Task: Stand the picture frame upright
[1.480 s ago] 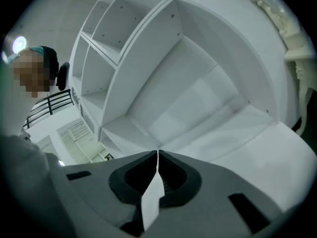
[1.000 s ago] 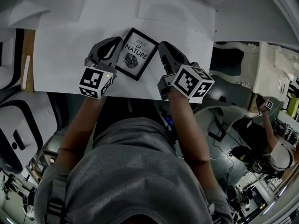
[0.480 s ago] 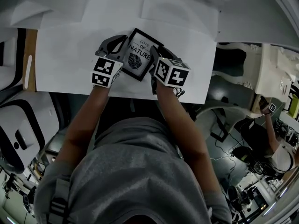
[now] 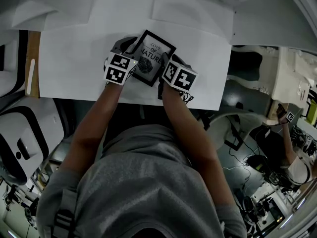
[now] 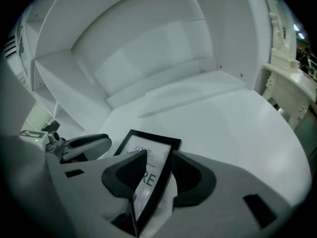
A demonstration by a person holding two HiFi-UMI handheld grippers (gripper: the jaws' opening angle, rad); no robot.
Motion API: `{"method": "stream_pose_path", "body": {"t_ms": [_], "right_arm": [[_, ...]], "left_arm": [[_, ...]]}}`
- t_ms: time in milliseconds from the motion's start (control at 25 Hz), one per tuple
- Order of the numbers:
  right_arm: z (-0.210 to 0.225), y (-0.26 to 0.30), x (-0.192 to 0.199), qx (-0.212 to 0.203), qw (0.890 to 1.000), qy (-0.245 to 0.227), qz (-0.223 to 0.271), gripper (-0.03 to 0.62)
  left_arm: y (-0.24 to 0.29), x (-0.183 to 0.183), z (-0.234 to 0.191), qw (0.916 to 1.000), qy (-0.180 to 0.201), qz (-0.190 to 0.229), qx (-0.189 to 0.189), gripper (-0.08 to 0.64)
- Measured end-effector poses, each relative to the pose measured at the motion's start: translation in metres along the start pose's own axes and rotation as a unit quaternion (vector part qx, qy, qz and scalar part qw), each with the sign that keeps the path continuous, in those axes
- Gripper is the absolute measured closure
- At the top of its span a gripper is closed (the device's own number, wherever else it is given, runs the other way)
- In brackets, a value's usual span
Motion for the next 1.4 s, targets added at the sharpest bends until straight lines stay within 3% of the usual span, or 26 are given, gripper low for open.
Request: {"method": "stream_pose_path", "body": {"t_ms": [160,440,560,800,1160,1400], "right_arm": [[0.001,-0.001,0.007,0.025,0.999,-0.026,0.003,0.44],[0.011,0.008,0.022,0.03,0.999,0.013,-0.023,0.441],[0.016,0.012,0.021,0.032,0.999,0.008,-0.028,0.442],[0.021,0.013,0.014,0.026,0.999,0.001,-0.027,0.503],[0.019,0.021,0.011,0.016,0.999,0.002,-0.046,0.509],[0.015,0.027,0.003,-0.001,0.997,-0.039,-0.071,0.511]], "left_arm": [[0.006,0.013,-0.007,0.9995,-0.007,-0.025,-0.02,0.451],[0.014,0.031,-0.005,0.998,-0.026,-0.056,-0.016,0.445],[0.016,0.038,-0.006,0.9969,-0.027,-0.07,-0.021,0.445],[0.016,0.042,-0.003,0.9965,-0.028,-0.076,-0.02,0.479],[0.014,0.042,-0.003,0.9959,-0.038,-0.074,-0.034,0.479],[0.008,0.046,-0.005,0.9946,-0.053,-0.076,-0.045,0.479]]}}
Point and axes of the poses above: the fingertips, and each gripper's own axes: y forward along the fingers, z to its right, x out of its underside, the point moved 4 cm from there along -y, backward along the fingers, and after that the axes turned 6 degrees about -y, right-handed, at the moved point
